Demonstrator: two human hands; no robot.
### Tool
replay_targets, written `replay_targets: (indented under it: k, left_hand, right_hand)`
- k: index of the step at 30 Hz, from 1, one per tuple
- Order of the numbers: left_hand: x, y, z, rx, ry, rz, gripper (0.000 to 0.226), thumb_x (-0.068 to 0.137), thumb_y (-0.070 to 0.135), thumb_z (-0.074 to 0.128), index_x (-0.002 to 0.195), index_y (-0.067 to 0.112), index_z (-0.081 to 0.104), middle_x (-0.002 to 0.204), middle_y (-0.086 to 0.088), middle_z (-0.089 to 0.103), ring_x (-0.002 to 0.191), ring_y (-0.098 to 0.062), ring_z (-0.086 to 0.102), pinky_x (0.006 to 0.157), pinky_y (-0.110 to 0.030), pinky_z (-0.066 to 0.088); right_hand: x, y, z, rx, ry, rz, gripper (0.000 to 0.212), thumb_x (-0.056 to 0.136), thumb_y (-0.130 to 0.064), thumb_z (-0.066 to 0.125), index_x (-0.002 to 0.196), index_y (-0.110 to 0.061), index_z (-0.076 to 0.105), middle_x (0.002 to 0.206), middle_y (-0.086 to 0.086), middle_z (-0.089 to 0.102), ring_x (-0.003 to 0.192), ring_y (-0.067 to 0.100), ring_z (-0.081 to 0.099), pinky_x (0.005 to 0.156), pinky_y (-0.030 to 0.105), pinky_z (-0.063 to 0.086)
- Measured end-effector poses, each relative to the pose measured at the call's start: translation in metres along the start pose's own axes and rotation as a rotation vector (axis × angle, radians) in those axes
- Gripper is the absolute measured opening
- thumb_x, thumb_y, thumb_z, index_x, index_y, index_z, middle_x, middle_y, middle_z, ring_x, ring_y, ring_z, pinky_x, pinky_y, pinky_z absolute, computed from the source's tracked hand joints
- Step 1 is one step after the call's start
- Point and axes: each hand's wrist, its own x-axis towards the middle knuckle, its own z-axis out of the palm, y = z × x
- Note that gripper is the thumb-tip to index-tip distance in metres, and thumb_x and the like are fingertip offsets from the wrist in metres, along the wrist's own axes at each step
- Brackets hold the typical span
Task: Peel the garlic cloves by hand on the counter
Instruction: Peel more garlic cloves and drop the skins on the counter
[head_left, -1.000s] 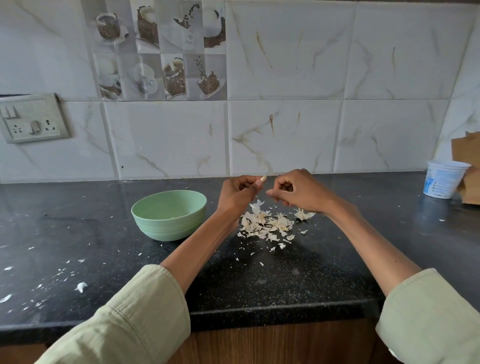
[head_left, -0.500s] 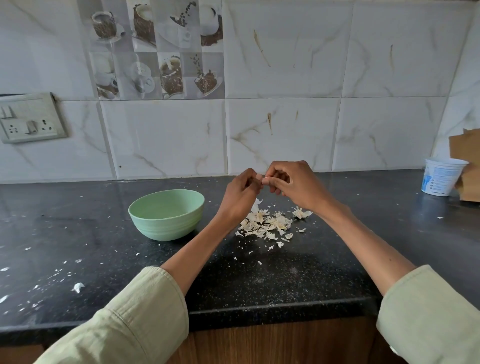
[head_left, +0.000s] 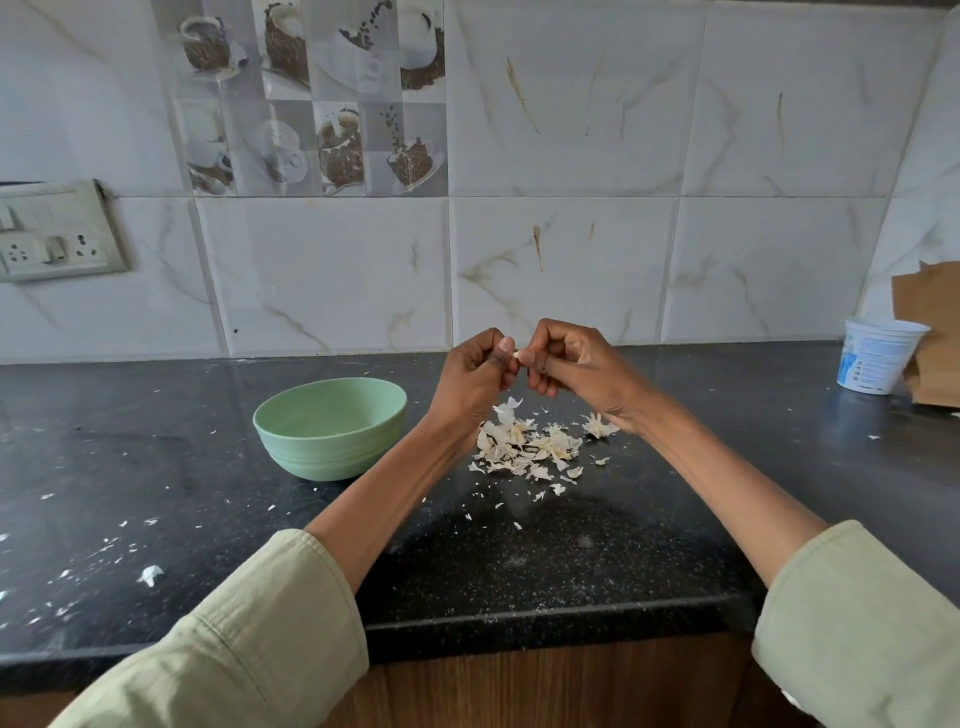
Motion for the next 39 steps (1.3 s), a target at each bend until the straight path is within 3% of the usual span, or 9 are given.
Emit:
replay_targets:
  k: [3, 9, 13, 16, 20, 28, 36, 39]
  left_hand:
    - [-0.002, 0.002, 0.003, 0.04, 0.018, -0.028, 0.031, 0.112, 0.019, 0.052, 0.082, 0.01, 0.059, 0.067, 0.0, 0.052, 0.062, -0.009, 0.043, 0.062, -0.023, 0.038]
    - [-0.007, 0.006, -0.001, 0.152, -0.039, -0.249, 0.042, 0.111, 0.039, 0.048, 0.078, 0.015, 0.057, 0.059, 0.004, 0.051, 0.053, -0.012, 0.048, 0.058, -0.028, 0.039]
    - [-0.008, 0.004, 0.0, 0.099, -0.066, -0.228, 0.045, 0.11, 0.043, 0.05, 0.077, 0.015, 0.055, 0.06, 0.005, 0.047, 0.052, -0.009, 0.043, 0.051, -0.02, 0.037]
    - [-0.008, 0.005, 0.001, -0.069, -0.063, -0.227, 0.038, 0.111, 0.034, 0.051, 0.078, 0.016, 0.056, 0.06, 0.006, 0.046, 0.053, -0.007, 0.037, 0.05, -0.017, 0.033]
    - [-0.005, 0.011, 0.009, -0.182, -0.012, -0.174, 0.036, 0.112, 0.028, 0.051, 0.078, 0.016, 0.054, 0.061, 0.004, 0.044, 0.051, -0.007, 0.034, 0.059, -0.026, 0.029]
    - [-0.007, 0.019, 0.006, -0.099, -0.017, -0.109, 0.047, 0.111, 0.04, 0.051, 0.071, 0.015, 0.05, 0.055, 0.006, 0.043, 0.054, -0.009, 0.037, 0.058, -0.022, 0.036]
    - [-0.005, 0.014, 0.003, -0.089, 0.016, -0.206, 0.044, 0.11, 0.038, 0.053, 0.073, 0.015, 0.055, 0.056, 0.003, 0.045, 0.051, -0.01, 0.043, 0.062, -0.025, 0.042]
    - [-0.006, 0.015, 0.0, -0.003, -0.04, -0.211, 0.042, 0.111, 0.034, 0.051, 0.075, 0.014, 0.057, 0.058, 0.002, 0.049, 0.053, -0.012, 0.045, 0.06, -0.023, 0.043]
  right_hand:
    - [-0.001, 0.0, 0.001, 0.026, 0.008, 0.05, 0.018, 0.101, -0.017, 0.069, 0.094, -0.002, 0.062, 0.072, 0.009, 0.067, 0.063, 0.017, 0.06, 0.058, 0.023, 0.05]
    - [-0.002, -0.001, 0.002, -0.47, 0.108, -0.152, 0.025, 0.094, -0.035, 0.075, 0.089, -0.011, 0.069, 0.065, 0.002, 0.069, 0.058, 0.023, 0.066, 0.061, 0.031, 0.055]
    - [-0.003, -0.002, 0.001, -0.528, 0.063, -0.192, 0.022, 0.097, -0.031, 0.076, 0.087, -0.013, 0.068, 0.064, -0.001, 0.067, 0.058, 0.016, 0.064, 0.062, 0.021, 0.049]
    - [-0.001, -0.001, 0.001, -0.44, 0.042, -0.166, 0.021, 0.098, -0.025, 0.074, 0.088, -0.009, 0.065, 0.067, 0.003, 0.069, 0.06, 0.016, 0.066, 0.059, 0.021, 0.052]
    - [0.002, -0.003, -0.003, -0.217, 0.017, -0.101, 0.023, 0.101, -0.016, 0.07, 0.092, 0.001, 0.059, 0.072, 0.017, 0.068, 0.061, 0.02, 0.064, 0.055, 0.025, 0.053]
    - [0.004, -0.005, -0.002, -0.02, 0.049, -0.054, 0.012, 0.099, -0.014, 0.073, 0.097, -0.003, 0.07, 0.079, 0.012, 0.073, 0.069, 0.023, 0.067, 0.064, 0.026, 0.058]
    - [0.003, -0.003, -0.004, 0.037, 0.016, 0.009, 0.024, 0.107, -0.023, 0.062, 0.103, -0.002, 0.071, 0.081, 0.014, 0.071, 0.072, 0.023, 0.066, 0.066, 0.028, 0.056]
    - [0.002, -0.002, -0.005, 0.065, 0.041, 0.065, 0.032, 0.11, -0.029, 0.055, 0.102, -0.003, 0.072, 0.08, 0.013, 0.07, 0.071, 0.019, 0.065, 0.066, 0.026, 0.055]
